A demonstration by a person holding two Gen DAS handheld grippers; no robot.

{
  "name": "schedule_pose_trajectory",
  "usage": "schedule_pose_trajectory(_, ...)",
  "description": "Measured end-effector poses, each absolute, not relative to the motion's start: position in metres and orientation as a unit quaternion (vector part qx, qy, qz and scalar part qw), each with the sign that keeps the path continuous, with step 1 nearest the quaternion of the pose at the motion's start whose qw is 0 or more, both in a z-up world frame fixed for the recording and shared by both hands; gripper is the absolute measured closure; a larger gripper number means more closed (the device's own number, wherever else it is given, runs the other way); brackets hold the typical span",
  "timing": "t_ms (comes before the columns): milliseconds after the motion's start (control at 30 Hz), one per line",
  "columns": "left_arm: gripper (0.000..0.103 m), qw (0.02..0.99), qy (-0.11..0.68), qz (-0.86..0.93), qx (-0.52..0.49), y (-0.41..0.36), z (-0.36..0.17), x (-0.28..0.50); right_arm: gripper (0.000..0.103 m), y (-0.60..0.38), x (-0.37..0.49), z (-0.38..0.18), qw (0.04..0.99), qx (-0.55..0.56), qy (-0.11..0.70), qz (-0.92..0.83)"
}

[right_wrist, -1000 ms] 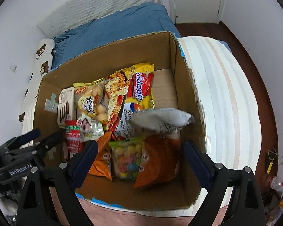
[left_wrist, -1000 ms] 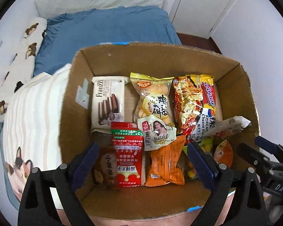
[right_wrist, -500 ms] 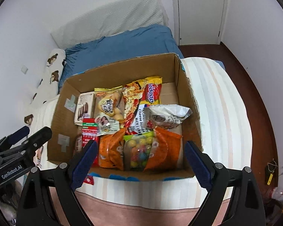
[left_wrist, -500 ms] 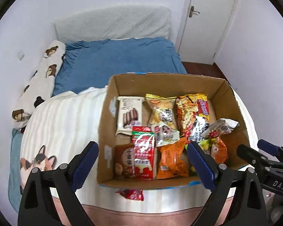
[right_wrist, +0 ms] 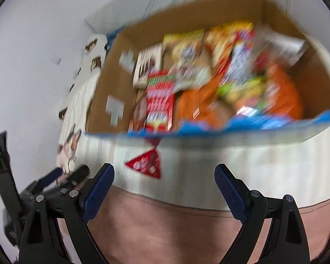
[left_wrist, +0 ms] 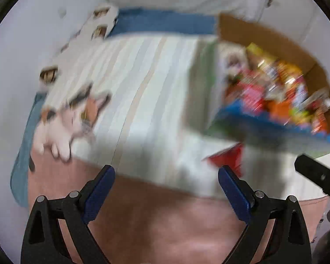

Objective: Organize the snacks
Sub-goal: 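Move the right tool to the red triangle candy and grasp it, then lower the red candy into the box and open the right tool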

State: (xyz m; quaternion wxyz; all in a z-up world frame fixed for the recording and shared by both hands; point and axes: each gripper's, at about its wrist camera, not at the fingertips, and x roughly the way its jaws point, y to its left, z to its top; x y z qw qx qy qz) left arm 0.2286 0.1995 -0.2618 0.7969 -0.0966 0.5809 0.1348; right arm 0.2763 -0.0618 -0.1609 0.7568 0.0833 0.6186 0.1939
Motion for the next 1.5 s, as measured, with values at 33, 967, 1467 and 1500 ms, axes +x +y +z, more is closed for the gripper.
schedule_pose_trajectory(33, 0.007, 0.792, 0.586, 0.141, -0.099, 0.203, -0.270, 0.223, 0.008, -0.053, 0.275, -0.172, 0.752, 0.084, 0.624, 0.195)
schedule_pose_trajectory(967, 0.007, 0.767, 0.631, 0.098, -0.052, 0.155, -0.320, 0.209, 0.057, -0.039, 0.255, -0.225, 0.752, 0.042, 0.637, 0.162)
schedule_pose_trajectory(1467, 0.007, 0.794, 0.602, -0.022, -0.087, 0.065, -0.234, 0.218, 0.057, -0.151, 0.238, -0.116, 0.793, 0.135, 0.573, 0.156)
schedule_pose_trajectory(1500, 0.007, 0.799, 0.594, -0.028, -0.090, 0.063, -0.222, 0.223, 0.057, -0.154, 0.242, -0.104, 0.799, 0.137, 0.564, 0.159)
